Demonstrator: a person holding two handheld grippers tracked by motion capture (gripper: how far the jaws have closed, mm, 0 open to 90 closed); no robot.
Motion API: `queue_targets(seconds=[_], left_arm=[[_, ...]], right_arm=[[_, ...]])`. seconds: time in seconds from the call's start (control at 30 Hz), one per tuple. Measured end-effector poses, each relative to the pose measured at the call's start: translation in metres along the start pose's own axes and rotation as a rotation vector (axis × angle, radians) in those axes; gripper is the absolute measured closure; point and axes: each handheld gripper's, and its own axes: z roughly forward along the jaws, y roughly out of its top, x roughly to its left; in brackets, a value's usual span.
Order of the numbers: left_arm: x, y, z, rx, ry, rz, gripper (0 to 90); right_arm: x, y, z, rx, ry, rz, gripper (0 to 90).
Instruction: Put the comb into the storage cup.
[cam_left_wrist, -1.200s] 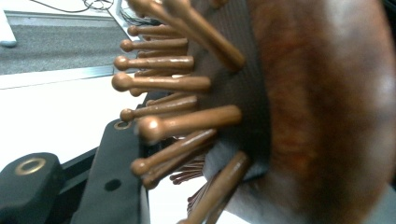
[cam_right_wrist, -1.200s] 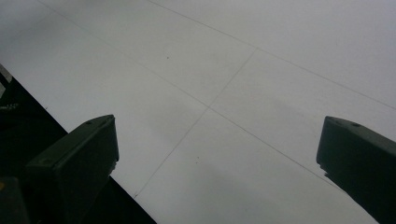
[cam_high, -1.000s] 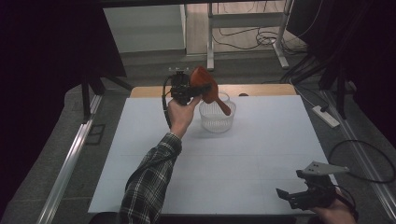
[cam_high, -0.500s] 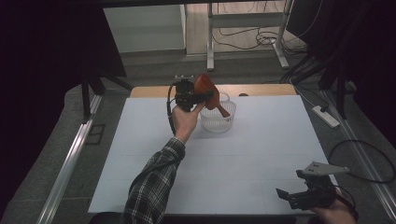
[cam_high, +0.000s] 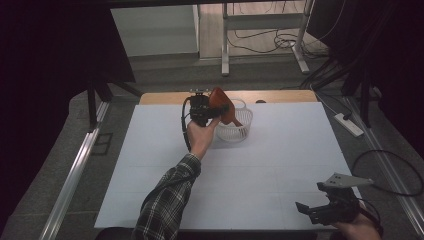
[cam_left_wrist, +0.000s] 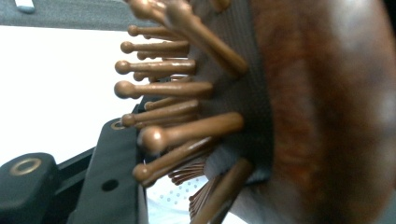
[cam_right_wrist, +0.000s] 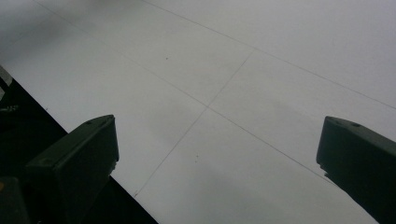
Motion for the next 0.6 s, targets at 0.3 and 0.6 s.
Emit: queue_targets(seconds=[0.3,0.6], left_arm=[[0.014,-0.008,-0.002,-0.014,0.012,-0.07,47.3],[0.019,-0.01,-0.003,-0.001,0.019,-0.069,42.9]], right_arm=[[0.0,0.0,0.001,0.006,0.003,0.001,0.0],[0.001,0.001,0.002,0.013,0.002,-0.007,0.0]])
